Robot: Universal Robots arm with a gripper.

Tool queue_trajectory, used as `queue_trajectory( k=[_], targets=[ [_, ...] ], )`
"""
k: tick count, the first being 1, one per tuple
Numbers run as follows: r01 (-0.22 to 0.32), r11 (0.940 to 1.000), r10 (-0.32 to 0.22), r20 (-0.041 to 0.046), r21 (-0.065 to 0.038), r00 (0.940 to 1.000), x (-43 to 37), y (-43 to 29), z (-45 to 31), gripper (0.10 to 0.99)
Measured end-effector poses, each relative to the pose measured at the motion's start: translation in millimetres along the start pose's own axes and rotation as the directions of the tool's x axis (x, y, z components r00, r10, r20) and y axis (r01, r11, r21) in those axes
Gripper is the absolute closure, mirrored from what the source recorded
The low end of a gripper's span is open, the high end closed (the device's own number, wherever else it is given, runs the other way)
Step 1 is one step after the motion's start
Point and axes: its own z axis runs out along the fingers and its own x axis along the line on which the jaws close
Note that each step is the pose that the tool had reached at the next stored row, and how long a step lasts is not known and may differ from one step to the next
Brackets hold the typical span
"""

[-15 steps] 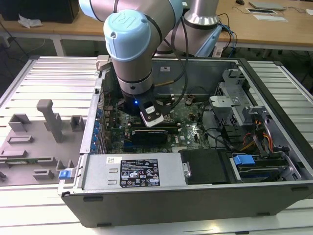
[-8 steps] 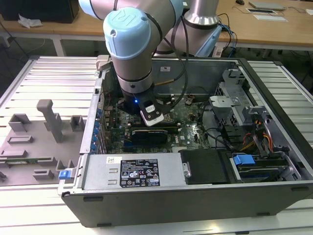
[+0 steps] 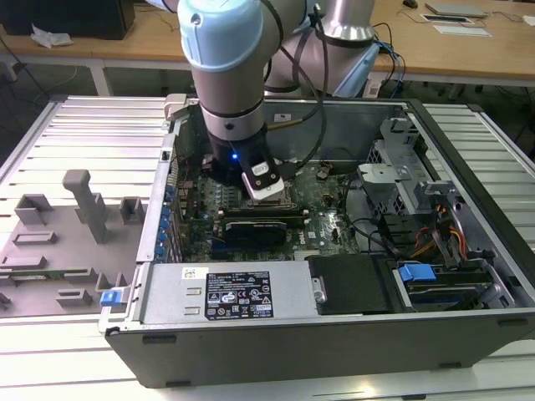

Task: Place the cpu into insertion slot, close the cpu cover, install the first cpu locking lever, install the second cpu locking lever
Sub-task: 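Install the second cpu locking lever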

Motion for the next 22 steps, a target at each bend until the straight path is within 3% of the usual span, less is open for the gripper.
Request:
queue_trajectory(
  k=[3,4,5,6,9,17,19,20,22],
  targets=[
    [-0.002,1.0,0.002,-0.0052,0.002,1.0,-8.1,0.7,0.8,0.98],
    [-0.005,1.0,0.005,-0.0129,0.005,0.9999,-15.1,1.4,1.5,0.98],
    [-0.009,0.9997,0.009,-0.0258,0.022,0.9996,-25.7,2.9,2.7,0.98],
    [-0.008,0.9994,0.009,-0.0276,0.032,0.9996,-29.2,4.7,3.4,0.98],
    [-0.008,0.9994,0.009,-0.0279,0.034,0.9996,-33.6,8.6,4.6,0.98],
    [-0.008,0.9992,0.009,-0.0273,0.038,0.9996,-39.0,34.6,11.3,0.98],
    [-0.007,0.9989,0.008,-0.0267,0.046,0.9996,-39.2,40.3,12.6,0.98],
    [-0.006,0.9984,0.008,-0.0267,0.056,0.9996,-39.1,43.1,13.3,0.98],
    [-0.005,0.9977,0.007,-0.0262,0.068,0.9996,-39.4,44.1,11.0,0.98]
  ],
)
